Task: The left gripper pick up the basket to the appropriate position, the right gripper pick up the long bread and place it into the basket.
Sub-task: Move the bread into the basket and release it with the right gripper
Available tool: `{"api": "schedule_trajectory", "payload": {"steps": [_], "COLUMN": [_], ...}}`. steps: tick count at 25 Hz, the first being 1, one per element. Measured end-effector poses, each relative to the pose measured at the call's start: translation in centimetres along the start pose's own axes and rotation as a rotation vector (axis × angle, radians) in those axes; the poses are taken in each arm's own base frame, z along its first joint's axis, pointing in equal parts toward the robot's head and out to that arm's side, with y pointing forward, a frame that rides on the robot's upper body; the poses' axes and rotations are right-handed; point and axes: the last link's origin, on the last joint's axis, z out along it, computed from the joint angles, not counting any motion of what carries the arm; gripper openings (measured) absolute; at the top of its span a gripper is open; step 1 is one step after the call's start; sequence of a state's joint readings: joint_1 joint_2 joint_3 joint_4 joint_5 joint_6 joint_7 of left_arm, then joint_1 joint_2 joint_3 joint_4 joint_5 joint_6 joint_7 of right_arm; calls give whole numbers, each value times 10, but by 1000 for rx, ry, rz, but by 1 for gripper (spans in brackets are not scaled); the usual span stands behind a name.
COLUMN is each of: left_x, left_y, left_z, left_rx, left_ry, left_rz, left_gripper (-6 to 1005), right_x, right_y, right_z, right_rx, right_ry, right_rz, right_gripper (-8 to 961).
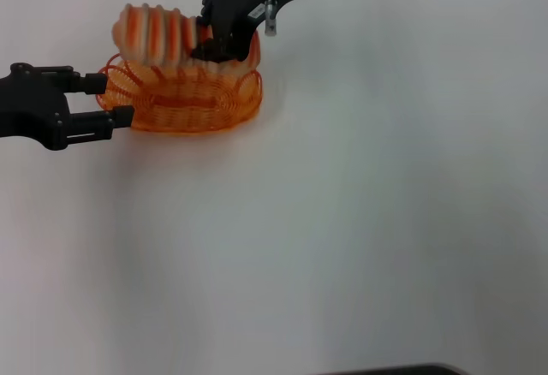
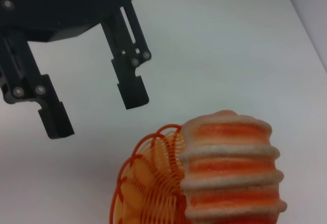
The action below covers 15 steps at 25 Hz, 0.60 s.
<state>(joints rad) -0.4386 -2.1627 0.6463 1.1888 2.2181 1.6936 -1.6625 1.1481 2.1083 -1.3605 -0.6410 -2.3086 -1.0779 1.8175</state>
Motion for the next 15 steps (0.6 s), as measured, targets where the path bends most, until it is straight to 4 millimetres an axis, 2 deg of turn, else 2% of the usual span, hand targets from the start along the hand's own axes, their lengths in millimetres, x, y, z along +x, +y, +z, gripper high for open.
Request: {"api": "schedule_trajectory", "payload": {"steps": [15], "left_x": [2], "left_y": [-3], "left_z": [2], "left_rx": [13], "left_ry": [1], "left_rz": [4], "left_gripper": [615], "right_x": [-1], "right_y": [8], "right_z": [6], "right_rx": [-21], "right_ry": [-4], "right_rz": [-41], "right_gripper": [429]}}
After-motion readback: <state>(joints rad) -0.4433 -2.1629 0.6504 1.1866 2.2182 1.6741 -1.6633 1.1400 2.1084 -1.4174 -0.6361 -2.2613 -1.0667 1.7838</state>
